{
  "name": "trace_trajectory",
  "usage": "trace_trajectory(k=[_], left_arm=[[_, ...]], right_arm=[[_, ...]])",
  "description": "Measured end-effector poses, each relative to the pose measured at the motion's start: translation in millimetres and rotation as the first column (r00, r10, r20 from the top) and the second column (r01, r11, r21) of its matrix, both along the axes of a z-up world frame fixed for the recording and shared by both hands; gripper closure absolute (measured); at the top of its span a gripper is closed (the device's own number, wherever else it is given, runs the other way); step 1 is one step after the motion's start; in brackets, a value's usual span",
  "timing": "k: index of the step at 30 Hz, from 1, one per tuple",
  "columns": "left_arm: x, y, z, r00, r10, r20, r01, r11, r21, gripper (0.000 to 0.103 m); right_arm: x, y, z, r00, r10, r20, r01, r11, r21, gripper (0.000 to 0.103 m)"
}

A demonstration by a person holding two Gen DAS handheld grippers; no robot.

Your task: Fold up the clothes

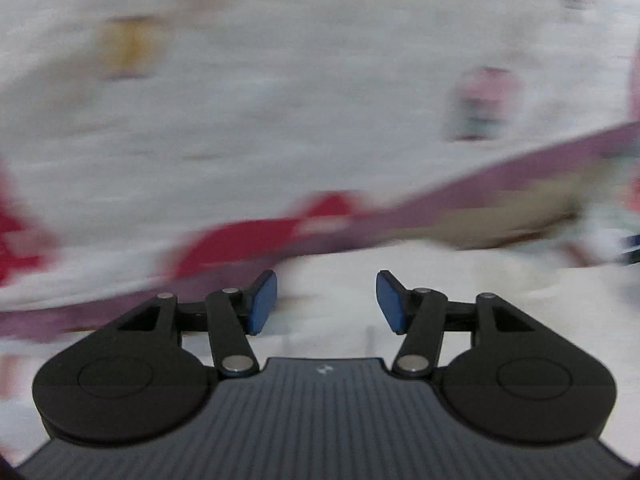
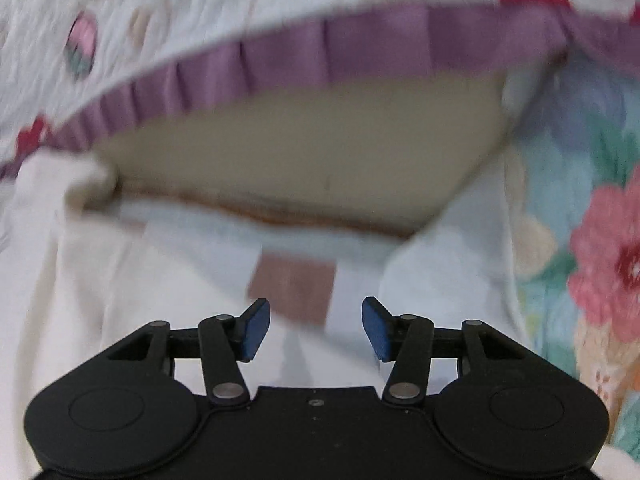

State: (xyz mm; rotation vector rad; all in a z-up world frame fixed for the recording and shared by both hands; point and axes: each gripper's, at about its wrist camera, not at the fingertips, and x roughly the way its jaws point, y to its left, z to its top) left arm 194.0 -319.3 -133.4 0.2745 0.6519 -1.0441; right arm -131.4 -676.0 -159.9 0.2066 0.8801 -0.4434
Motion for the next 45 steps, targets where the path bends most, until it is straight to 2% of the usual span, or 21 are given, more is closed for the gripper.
trace_trajectory(k=[3, 6, 9, 12, 14, 15, 17, 18, 22, 23, 24, 25, 26, 29, 32, 34, 36, 38, 40, 42, 45], left_arm=[[-28, -63, -3, 0.988, -0.144, -0.055, 0.144, 0.989, -0.016, 0.048], [-50, -108, -12, 0.970, -0.241, 0.041, 0.239, 0.970, 0.054, 0.048], [-61, -126, -21, 0.917, -0.370, 0.152, 0.353, 0.927, 0.129, 0.048], [-64, -138, -27, 0.857, -0.483, 0.179, 0.452, 0.872, 0.189, 0.048], [-63, -149, -34, 0.820, -0.553, 0.149, 0.515, 0.825, 0.231, 0.048], [-63, -153, -38, 0.809, -0.577, 0.112, 0.539, 0.804, 0.249, 0.048], [-59, -160, -49, 0.803, -0.596, 0.011, 0.570, 0.774, 0.276, 0.046], [-58, -161, -54, 0.808, -0.589, -0.007, 0.567, 0.774, 0.282, 0.046], [-57, -156, -72, 0.831, -0.555, -0.027, 0.541, 0.798, 0.265, 0.045], [-55, -157, -75, 0.849, -0.526, -0.049, 0.519, 0.813, 0.264, 0.050], [-52, -159, -79, 0.866, -0.495, -0.072, 0.495, 0.828, 0.264, 0.056], [-50, -161, -81, 0.882, -0.462, -0.093, 0.469, 0.843, 0.263, 0.062], [-47, -165, -77, 0.901, -0.420, -0.108, 0.434, 0.863, 0.260, 0.090], [-42, -167, -57, 0.926, -0.368, -0.083, 0.377, 0.913, 0.159, 0.091], [-37, -176, -47, 0.947, -0.305, -0.100, 0.312, 0.947, 0.070, 0.090], [-41, -192, -61, 0.961, -0.257, -0.103, 0.268, 0.956, 0.117, 0.087], [-46, -205, -80, 0.975, -0.208, -0.073, 0.218, 0.959, 0.182, 0.071], [-53, -204, -83, 0.986, -0.160, -0.045, 0.165, 0.971, 0.173, 0.065], [-63, -199, -78, 0.993, -0.111, -0.026, 0.114, 0.983, 0.145, 0.062], [-73, -195, -72, 0.998, -0.063, -0.005, 0.063, 0.992, 0.112, 0.046], [-109, -189, -48, 0.997, -0.067, 0.044, 0.065, 0.997, 0.035, 0.036]], right_arm=[[-1, 3, -10, 0.998, 0.061, -0.025, -0.060, 0.998, 0.034, 0.047], [6, 7, -19, 0.994, 0.107, -0.034, -0.106, 0.994, 0.039, 0.047], [16, 8, -26, 0.991, 0.128, -0.034, -0.127, 0.990, 0.054, 0.047], [26, 8, -34, 0.990, 0.131, -0.054, -0.128, 0.991, 0.048, 0.043], [27, 6, -42, 0.992, 0.111, -0.062, -0.107, 0.992, 0.062, 0.040], [26, 6, -46, 0.994, 0.101, -0.052, -0.097, 0.993, 0.070, 0.032], [22, 5, -50, 0.998, 0.061, -0.032, -0.058, 0.995, 0.081, 0.025], [18, 4, -52, 0.999, 0.032, -0.018, -0.031, 0.995, 0.093, 0.022], [8, 19, -55, 1.000, 0.007, 0.009, -0.008, 0.997, 0.070, 0.023], [8, 22, -55, 1.000, 0.013, 0.015, -0.014, 0.998, 0.064, 0.034], [7, 25, -53, 0.999, 0.018, 0.033, -0.021, 0.997, 0.073, 0.064], [8, 27, -50, 0.999, 0.011, 0.048, -0.015, 0.996, 0.082, 0.086], [8, 33, -47, 0.999, -0.004, 0.051, 0.001, 0.998, 0.064, 0.094], [6, 55, -31, 0.997, -0.054, 0.061, 0.058, 0.996, -0.073, 0.096], [-15, 42, -17, 0.963, -0.217, 0.159, 0.236, 0.966, -0.108, 0.097], [-23, 30, -18, 0.949, -0.260, 0.176, 0.277, 0.958, -0.077, 0.097], [-16, 22, -35, 0.965, -0.248, 0.090, 0.253, 0.966, -0.054, 0.095], [-20, 16, -45, 0.955, -0.292, 0.062, 0.294, 0.955, -0.037, 0.090], [-42, 13, -39, 0.911, -0.391, 0.133, 0.397, 0.917, -0.030, 0.085], [-77, 12, -26, 0.855, -0.485, 0.186, 0.492, 0.870, 0.006, 0.057], [-139, 14, -6, 0.774, -0.598, 0.207, 0.602, 0.797, 0.052, 0.056]])
